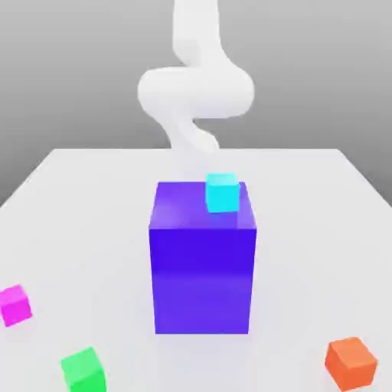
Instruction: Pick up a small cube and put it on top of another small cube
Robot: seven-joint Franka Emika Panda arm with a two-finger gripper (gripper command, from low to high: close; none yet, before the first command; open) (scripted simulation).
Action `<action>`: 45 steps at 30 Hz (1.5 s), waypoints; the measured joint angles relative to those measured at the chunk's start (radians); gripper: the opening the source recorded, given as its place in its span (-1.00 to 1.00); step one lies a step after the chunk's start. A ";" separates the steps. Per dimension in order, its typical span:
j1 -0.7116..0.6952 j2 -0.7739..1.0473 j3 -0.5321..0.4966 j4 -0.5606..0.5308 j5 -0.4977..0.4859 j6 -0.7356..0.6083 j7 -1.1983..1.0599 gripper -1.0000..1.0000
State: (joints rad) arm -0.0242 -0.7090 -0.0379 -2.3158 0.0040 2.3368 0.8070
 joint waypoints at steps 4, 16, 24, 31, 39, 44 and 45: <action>-0.041 0.150 -0.065 -0.026 0.012 0.061 0.008 0.00; -0.164 0.584 -0.262 -0.102 0.100 0.236 -0.010 0.00; -0.311 0.881 -0.325 -0.150 0.207 0.348 -0.055 0.00; -0.453 1.137 -0.219 -0.126 0.353 0.504 -0.154 0.00; -0.467 1.154 -0.203 -0.122 0.360 0.516 -0.159 -1.00; -0.398 0.996 -0.291 -0.159 0.232 0.400 -0.061 -1.00; -0.358 0.978 -0.287 -0.148 0.211 0.374 -0.032 -1.00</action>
State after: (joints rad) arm -0.3820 0.2686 -0.3246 -2.4643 0.2151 2.7104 0.7747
